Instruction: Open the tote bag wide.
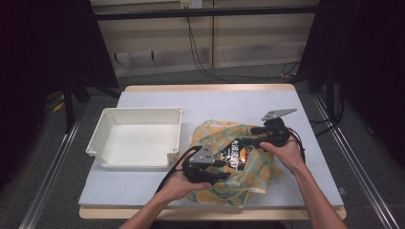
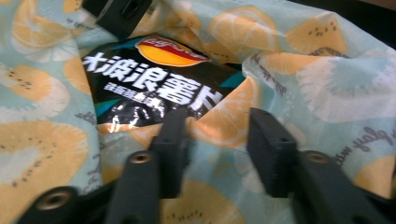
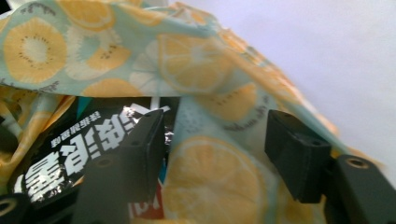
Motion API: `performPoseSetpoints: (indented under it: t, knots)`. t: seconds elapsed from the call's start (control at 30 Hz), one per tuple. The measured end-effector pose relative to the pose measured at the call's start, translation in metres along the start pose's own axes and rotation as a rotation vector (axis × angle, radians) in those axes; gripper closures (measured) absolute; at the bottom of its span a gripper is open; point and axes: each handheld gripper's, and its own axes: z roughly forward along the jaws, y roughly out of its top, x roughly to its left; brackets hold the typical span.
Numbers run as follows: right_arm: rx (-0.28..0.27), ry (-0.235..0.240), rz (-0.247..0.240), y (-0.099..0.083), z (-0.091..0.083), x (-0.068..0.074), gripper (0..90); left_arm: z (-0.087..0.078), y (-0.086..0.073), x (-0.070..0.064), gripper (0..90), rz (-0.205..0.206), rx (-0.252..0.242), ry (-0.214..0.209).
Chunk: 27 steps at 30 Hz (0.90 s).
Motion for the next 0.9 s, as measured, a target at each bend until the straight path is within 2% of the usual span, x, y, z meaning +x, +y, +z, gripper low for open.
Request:
performPoseSetpoints:
  t: [0.03,0.1,0.13,0.2,0.23,0.27,0.33,0.37,0.4,0.47,0.53,0.6,0.63,0.67,0.73,0.8,0.9]
  knots:
    - [0.000,0.007,-0.003,0.000,0.002,0.000,36.7,0.000,-0.001,0.000,63.4,0.007,0.010,-0.005]
    - [0.021,0.021,-0.003,0.000,0.006,0.001,39.6,0.000,-0.001,0.000,69.0,-0.010,-0.002,0.006]
    - [0.024,0.031,-0.003,0.000,0.008,0.001,44.9,-0.002,0.000,0.001,68.2,-0.012,-0.010,0.016]
    - [0.027,0.039,0.008,0.000,0.008,0.000,56.8,-0.008,0.002,0.004,55.4,-0.055,-0.057,0.049]
    - [0.024,0.041,0.016,-0.001,0.008,0.000,60.5,-0.015,0.004,0.009,54.7,-0.063,-0.097,0.051]
    - [0.023,0.048,0.017,-0.001,0.007,-0.001,69.1,-0.022,0.005,0.012,55.0,-0.067,-0.121,0.062]
    - [0.021,0.050,0.015,-0.001,0.006,-0.001,76.8,-0.031,0.005,0.018,55.1,-0.094,-0.153,0.075]
    - [0.021,0.049,0.011,-0.001,0.005,-0.001,81.1,-0.035,0.005,0.021,55.1,-0.097,-0.163,0.084]
    - [0.015,0.053,0.005,-0.001,0.005,0.000,86.5,-0.039,0.004,0.024,55.1,-0.104,-0.159,0.114]
    - [0.009,0.057,-0.001,0.000,0.004,0.001,90.0,-0.044,0.001,0.030,54.8,-0.127,-0.179,0.140]
    - [-0.008,0.063,-0.003,0.001,0.000,0.002,90.0,-0.047,-0.003,0.036,52.7,-0.118,-0.161,0.195]
    - [-0.020,0.070,-0.008,0.002,-0.006,0.003,90.0,-0.046,-0.006,0.042,51.8,-0.116,-0.143,0.220]
    - [-0.024,0.073,-0.007,0.003,-0.008,0.004,90.0,-0.044,-0.008,0.045,49.9,-0.114,-0.120,0.198]
    - [-0.031,0.077,-0.003,0.003,-0.011,0.003,90.0,-0.041,-0.010,0.046,49.0,-0.119,-0.101,0.191]
    - [-0.047,0.086,0.010,0.003,-0.016,0.001,90.0,-0.036,-0.011,0.044,45.6,-0.100,-0.070,0.179]
    - [-0.062,0.094,0.021,0.003,-0.021,-0.001,90.0,-0.033,-0.011,0.041,43.9,-0.077,-0.061,0.156]
    - [-0.076,0.104,0.028,0.004,-0.025,-0.004,90.0,-0.030,-0.010,0.041,40.4,-0.069,-0.048,0.149]
